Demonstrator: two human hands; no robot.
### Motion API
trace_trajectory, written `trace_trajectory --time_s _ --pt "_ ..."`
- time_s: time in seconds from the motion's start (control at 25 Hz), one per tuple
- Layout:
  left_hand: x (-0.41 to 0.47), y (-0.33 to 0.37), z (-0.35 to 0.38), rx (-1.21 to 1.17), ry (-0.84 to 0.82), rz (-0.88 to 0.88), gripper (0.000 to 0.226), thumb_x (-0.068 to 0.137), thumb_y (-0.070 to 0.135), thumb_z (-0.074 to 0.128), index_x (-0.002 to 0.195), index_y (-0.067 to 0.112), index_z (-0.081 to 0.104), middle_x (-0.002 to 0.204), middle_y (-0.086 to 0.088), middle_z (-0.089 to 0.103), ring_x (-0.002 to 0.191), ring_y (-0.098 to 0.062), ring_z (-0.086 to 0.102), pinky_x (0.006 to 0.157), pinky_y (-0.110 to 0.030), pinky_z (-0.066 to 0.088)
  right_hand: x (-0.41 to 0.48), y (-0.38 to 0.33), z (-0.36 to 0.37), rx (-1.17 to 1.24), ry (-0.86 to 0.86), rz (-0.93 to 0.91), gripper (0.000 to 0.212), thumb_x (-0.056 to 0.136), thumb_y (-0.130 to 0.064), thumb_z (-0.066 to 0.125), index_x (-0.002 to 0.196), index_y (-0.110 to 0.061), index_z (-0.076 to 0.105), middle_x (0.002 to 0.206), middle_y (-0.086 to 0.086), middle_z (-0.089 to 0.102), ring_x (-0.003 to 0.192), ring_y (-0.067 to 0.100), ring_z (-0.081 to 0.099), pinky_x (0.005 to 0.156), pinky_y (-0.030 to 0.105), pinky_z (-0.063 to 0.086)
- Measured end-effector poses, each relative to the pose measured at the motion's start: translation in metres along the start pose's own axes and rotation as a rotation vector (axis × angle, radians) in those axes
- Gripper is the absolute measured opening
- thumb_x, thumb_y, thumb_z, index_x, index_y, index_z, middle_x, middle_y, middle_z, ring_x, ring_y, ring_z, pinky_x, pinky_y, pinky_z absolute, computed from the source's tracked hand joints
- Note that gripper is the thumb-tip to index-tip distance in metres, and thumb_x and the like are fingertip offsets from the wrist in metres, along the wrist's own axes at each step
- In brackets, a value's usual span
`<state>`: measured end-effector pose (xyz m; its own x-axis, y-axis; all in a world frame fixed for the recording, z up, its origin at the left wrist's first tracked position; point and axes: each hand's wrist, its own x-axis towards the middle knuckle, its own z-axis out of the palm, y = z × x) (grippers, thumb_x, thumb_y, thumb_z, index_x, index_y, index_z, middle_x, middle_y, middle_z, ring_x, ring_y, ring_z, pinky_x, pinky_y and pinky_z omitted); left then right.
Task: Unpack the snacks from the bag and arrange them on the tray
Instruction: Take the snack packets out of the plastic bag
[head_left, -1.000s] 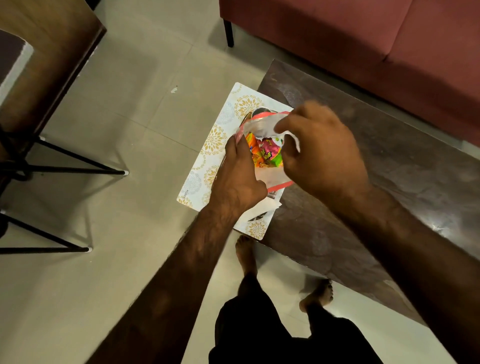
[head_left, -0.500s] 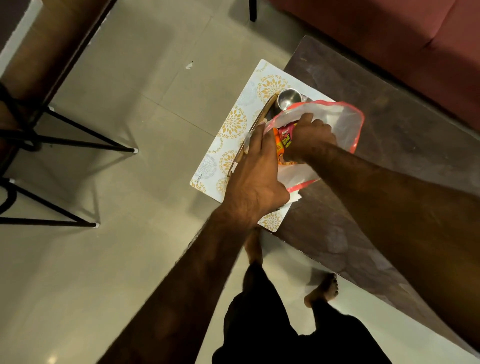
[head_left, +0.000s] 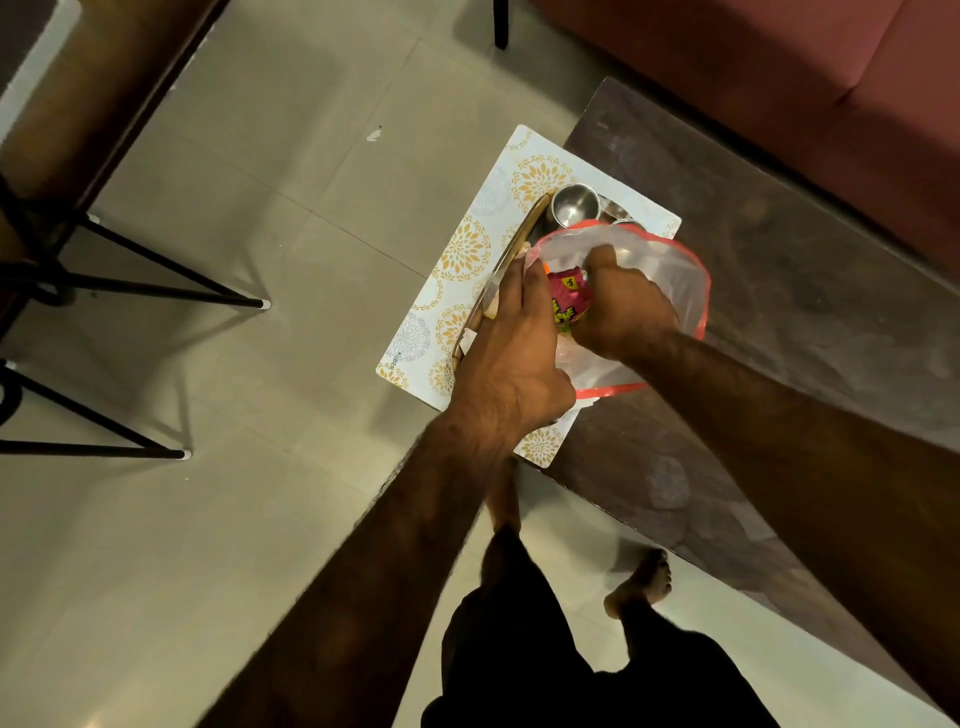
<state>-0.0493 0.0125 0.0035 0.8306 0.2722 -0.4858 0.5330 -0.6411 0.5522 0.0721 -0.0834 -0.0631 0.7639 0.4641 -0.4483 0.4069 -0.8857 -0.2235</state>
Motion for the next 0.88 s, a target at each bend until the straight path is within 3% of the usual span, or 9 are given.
trace_trajectory --time_s 0.08,0.24,0.4,0.48,0.56,0.72,0.8,0.88 --pt "0.002 0.004 -0.001 -0.009 -0.014 -0.015 0.111 0.08 0.012 0.076 0.159 0.012 -0.002 0.169 -0.003 -0.005 0.148 -0.032 0.032 0.11 -0.043 0.042 -0.017 -0.008 -0.01 -0.03 0.047 -0.066 0.059 0.079 -0.019 0.073 0.131 -0.011 0.048 0.11 0.01 0.073 0.1 0.036 0.069 0.069 0.039 0.052" --pt "0.005 0.003 -0.004 -0.03 0.027 -0.042 0.109 0.078 0.007 0.073 0.159 0.009 0.001 0.169 -0.006 -0.001 0.148 -0.029 0.032 0.109 -0.037 0.04 -0.06 -0.011 -0.038 0.17 0.28 -0.116 0.039 0.073 -0.016 0.074 0.111 -0.023 0.07 0.102 0.0 0.077 0.094 0.027 0.071 0.073 0.031 0.052" --pt "0.007 0.006 -0.008 -0.073 0.08 0.046 0.105 0.075 0.006 0.077 0.158 0.012 0.013 0.164 -0.006 0.016 0.146 -0.025 0.032 0.114 -0.037 0.041 -0.084 0.008 -0.073 0.59 0.158 -0.035 0.054 0.062 -0.012 0.091 0.111 -0.028 0.076 0.099 -0.011 0.079 0.088 0.003 0.073 0.083 0.027 0.059" --pt "0.01 0.012 -0.011 -0.132 0.105 0.089 0.102 0.071 0.007 0.079 0.155 0.014 0.021 0.16 -0.004 0.027 0.144 -0.022 0.036 0.112 -0.034 0.042 -0.092 0.018 -0.089 0.734 0.121 -0.031 0.054 0.06 -0.007 0.093 0.104 -0.032 0.076 0.095 -0.016 0.079 0.088 -0.001 0.074 0.08 0.023 0.061" --pt "0.015 0.014 -0.016 -0.148 0.133 0.086 0.1 0.069 0.007 0.081 0.153 0.015 0.028 0.157 -0.003 0.035 0.14 -0.021 0.041 0.106 -0.029 0.041 -0.096 0.024 -0.102 0.918 0.113 -0.079 0.053 0.059 0.0 0.093 0.098 -0.031 0.074 0.091 -0.016 0.079 0.087 0.001 0.076 0.074 0.019 0.06" --pt "0.019 0.009 -0.019 -0.104 0.151 0.09 0.091 0.068 0.007 0.08 0.148 0.015 0.037 0.149 -0.005 0.043 0.133 -0.023 0.046 0.098 -0.026 0.04 -0.091 0.044 -0.115 1.346 0.216 -0.077 0.053 0.066 0.012 0.082 0.116 0.007 0.068 0.111 0.02 0.076 0.103 0.033 0.074 0.09 0.046 0.06" --pt "0.02 0.007 -0.017 -0.07 0.132 0.073 0.094 0.071 0.014 0.084 0.15 0.016 0.034 0.15 -0.005 0.042 0.136 -0.022 0.044 0.104 -0.029 0.041 -0.083 0.068 -0.121 1.52 0.266 -0.031 0.049 0.071 0.013 0.076 0.119 0.005 0.068 0.114 0.023 0.074 0.107 0.037 0.072 0.09 0.047 0.059" --pt "0.019 0.005 -0.014 -0.073 0.133 0.054 0.097 0.072 0.018 0.085 0.152 0.018 0.032 0.152 -0.004 0.042 0.137 -0.022 0.043 0.105 -0.029 0.04 -0.071 0.101 -0.123 1.623 0.306 0.062 0.045 0.074 0.009 0.075 0.118 -0.002 0.07 0.108 0.015 0.078 0.104 0.032 0.074 0.081 0.041 0.061"
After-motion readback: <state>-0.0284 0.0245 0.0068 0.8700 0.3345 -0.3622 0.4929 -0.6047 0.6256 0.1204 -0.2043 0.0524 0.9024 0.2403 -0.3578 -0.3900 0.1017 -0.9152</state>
